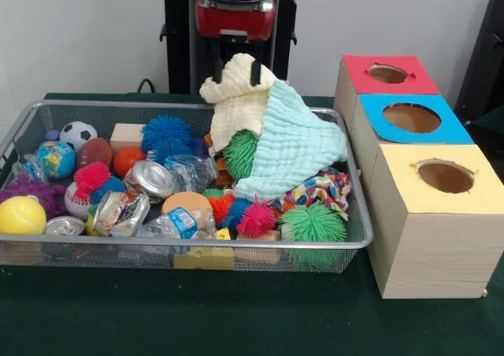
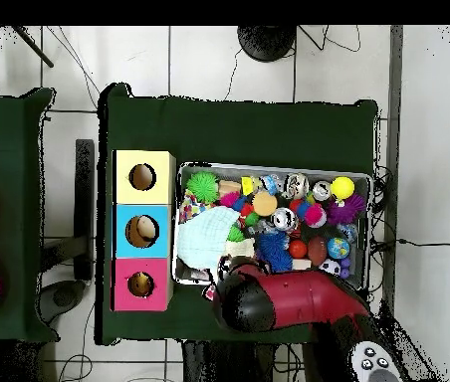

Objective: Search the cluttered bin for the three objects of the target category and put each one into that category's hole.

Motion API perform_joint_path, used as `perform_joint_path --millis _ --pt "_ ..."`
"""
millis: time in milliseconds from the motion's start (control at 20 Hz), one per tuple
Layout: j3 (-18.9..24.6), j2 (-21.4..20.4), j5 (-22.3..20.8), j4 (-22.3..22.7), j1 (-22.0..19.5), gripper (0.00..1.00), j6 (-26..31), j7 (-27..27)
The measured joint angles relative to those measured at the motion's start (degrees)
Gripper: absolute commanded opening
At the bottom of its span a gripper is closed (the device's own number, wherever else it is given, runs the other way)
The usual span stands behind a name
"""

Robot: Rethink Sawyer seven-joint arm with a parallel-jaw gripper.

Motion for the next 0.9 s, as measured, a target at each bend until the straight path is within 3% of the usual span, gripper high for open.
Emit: perform_joint_path --millis 200,450,900 --pt "0.0 1.62 3.07 -0.01 2.19 1.0 -4.07 0.0" --pt "-2.15 3.01 3.72 -0.82 6.39 1.0 -7.74 0.01" --pt "-5.12 3.64 4.86 -2.19 11.25 1.0 -9.04 0.01"
